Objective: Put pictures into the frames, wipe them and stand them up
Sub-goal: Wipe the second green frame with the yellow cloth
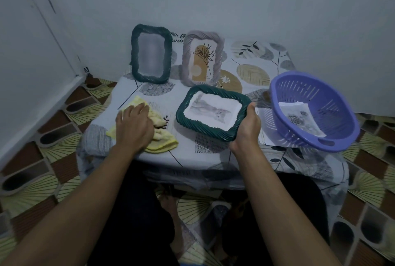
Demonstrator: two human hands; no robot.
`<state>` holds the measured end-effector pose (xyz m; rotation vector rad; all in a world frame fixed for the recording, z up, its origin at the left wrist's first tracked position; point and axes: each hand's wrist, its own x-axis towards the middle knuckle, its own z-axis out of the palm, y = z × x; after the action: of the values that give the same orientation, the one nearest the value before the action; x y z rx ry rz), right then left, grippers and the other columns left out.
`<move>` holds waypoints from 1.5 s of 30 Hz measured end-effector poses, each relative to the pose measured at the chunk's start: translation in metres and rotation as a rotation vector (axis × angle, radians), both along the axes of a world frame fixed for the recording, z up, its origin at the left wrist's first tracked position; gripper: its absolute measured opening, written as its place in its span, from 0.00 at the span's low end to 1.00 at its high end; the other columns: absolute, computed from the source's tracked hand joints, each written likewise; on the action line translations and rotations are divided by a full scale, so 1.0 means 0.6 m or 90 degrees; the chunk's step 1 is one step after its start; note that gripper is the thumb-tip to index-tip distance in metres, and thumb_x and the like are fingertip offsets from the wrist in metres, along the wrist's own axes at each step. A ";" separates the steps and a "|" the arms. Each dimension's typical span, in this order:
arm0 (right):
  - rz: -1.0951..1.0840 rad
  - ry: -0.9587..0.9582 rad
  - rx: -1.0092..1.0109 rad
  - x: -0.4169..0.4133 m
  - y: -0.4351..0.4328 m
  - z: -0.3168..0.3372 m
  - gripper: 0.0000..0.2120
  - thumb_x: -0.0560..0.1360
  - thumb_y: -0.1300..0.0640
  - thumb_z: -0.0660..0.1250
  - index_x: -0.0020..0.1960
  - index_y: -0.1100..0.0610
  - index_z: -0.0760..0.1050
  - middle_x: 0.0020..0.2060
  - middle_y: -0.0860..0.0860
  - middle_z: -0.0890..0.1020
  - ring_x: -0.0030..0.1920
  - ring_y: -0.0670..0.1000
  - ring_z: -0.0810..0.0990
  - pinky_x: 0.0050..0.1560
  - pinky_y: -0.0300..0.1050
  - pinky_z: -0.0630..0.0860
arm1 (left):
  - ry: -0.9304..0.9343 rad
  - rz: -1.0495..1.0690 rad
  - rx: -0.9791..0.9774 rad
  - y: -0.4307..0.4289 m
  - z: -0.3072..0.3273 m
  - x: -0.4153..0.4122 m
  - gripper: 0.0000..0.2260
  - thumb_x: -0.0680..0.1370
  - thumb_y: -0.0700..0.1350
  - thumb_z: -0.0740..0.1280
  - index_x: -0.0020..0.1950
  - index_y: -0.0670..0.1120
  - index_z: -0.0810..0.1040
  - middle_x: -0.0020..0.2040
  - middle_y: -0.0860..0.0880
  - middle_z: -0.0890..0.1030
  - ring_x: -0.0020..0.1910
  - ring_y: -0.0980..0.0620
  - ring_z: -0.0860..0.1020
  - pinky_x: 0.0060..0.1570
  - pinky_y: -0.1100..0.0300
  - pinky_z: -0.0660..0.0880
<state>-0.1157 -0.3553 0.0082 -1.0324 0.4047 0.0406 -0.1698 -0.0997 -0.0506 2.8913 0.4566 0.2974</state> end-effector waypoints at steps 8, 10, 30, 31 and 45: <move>0.003 0.020 0.000 0.006 -0.003 -0.016 0.22 0.83 0.43 0.57 0.60 0.58 0.81 0.53 0.59 0.85 0.53 0.63 0.84 0.55 0.68 0.79 | -0.047 0.099 -0.052 0.028 0.003 -0.001 0.26 0.79 0.55 0.62 0.72 0.41 0.69 0.70 0.35 0.68 0.67 0.34 0.67 0.64 0.38 0.67; 0.010 0.026 0.009 0.006 -0.004 -0.018 0.22 0.82 0.43 0.58 0.59 0.57 0.81 0.53 0.59 0.85 0.53 0.63 0.84 0.55 0.69 0.78 | -0.059 0.108 -0.088 0.025 0.014 0.003 0.27 0.79 0.50 0.65 0.75 0.41 0.64 0.69 0.35 0.69 0.65 0.33 0.69 0.62 0.39 0.67; 0.134 0.076 0.017 0.012 -0.043 0.009 0.19 0.82 0.50 0.56 0.64 0.60 0.76 0.52 0.59 0.82 0.46 0.57 0.83 0.43 0.50 0.83 | -0.415 -0.422 -0.026 -0.126 0.026 0.008 0.13 0.75 0.44 0.70 0.58 0.43 0.83 0.54 0.46 0.85 0.51 0.47 0.84 0.55 0.51 0.79; 0.134 0.075 0.001 0.010 -0.050 0.011 0.19 0.83 0.49 0.55 0.64 0.59 0.76 0.50 0.58 0.83 0.41 0.56 0.84 0.39 0.48 0.83 | -0.413 -0.417 -0.043 -0.131 0.030 0.006 0.13 0.74 0.43 0.71 0.58 0.43 0.83 0.52 0.46 0.86 0.47 0.46 0.85 0.48 0.53 0.80; 0.188 -0.118 -0.165 -0.021 -0.051 -0.029 0.20 0.85 0.46 0.54 0.69 0.56 0.74 0.62 0.54 0.81 0.62 0.54 0.80 0.61 0.53 0.78 | -0.210 -0.136 -0.801 -0.221 0.082 -0.008 0.10 0.74 0.36 0.74 0.48 0.50 0.78 0.39 0.55 0.84 0.37 0.59 0.82 0.38 0.63 0.79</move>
<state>-0.1283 -0.3857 -0.0091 -1.3336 0.0865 0.1589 -0.1748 -0.2320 -0.0014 1.6018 0.1539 0.2894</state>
